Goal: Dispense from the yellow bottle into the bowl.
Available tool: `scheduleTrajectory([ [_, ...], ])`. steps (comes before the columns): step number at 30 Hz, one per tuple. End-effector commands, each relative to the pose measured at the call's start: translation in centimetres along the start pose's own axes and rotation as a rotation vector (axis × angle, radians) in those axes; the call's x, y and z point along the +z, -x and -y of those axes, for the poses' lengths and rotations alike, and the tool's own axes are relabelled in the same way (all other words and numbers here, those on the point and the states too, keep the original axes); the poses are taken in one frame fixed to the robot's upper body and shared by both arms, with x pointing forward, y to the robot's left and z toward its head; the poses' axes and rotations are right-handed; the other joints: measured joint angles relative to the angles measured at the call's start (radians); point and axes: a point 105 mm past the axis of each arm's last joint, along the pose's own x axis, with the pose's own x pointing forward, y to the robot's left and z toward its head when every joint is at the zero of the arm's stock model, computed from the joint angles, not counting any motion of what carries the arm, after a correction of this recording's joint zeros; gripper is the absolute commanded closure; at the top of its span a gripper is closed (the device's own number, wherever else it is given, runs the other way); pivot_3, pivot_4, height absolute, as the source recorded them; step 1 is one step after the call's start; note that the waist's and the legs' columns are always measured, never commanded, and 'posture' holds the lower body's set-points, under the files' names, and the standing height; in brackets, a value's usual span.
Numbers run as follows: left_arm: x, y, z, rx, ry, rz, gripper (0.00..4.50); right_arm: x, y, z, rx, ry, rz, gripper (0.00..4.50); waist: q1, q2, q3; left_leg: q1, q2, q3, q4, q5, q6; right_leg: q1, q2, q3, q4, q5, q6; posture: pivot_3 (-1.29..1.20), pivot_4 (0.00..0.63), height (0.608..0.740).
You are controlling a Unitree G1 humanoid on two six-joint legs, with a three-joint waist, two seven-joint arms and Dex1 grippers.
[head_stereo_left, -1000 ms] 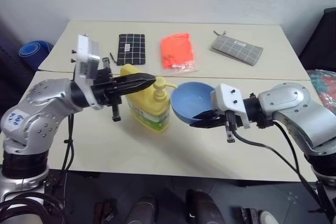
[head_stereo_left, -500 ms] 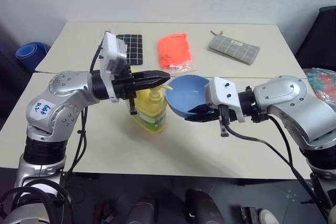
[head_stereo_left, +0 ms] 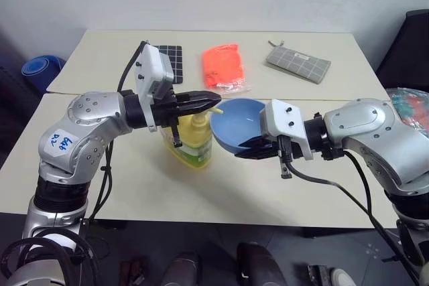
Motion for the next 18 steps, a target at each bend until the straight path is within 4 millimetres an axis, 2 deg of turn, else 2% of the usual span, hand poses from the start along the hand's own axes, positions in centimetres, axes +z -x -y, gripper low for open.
scheduleTrajectory([
  [1, -4.3, 0.2, 0.3, 0.016, 0.129, -0.158, 4.47, 1.6, 0.4, -0.3, -0.008, 0.063, 0.029, 4.50, 0.000, 0.000, 0.000, 0.000, 0.000, 0.000, 0.000, 0.000, 0.000, 0.000, 0.000, 0.000, 0.000, 0.000, 0.000, 0.00, 0.150, 0.740],
  [11, -6.2, 0.6, 0.7, 0.070, 0.319, -0.218, 4.47, 1.6, 0.1, -0.2, -0.010, 0.062, 0.036, 4.50, 0.000, 0.000, -0.004, 0.003, 0.000, 0.001, -0.001, 0.000, 0.000, 0.002, 0.000, 0.001, 0.000, 0.000, 0.000, 0.00, 0.150, 0.740],
  [18, -6.4, 0.3, 1.0, 0.057, 0.337, -0.223, 4.47, 1.4, 0.0, -0.1, -0.013, 0.057, 0.035, 4.50, 0.000, 0.000, -0.007, 0.004, 0.000, 0.001, -0.002, 0.000, 0.000, 0.002, 0.000, 0.002, 0.000, 0.000, 0.000, 0.00, 0.150, 0.740],
])
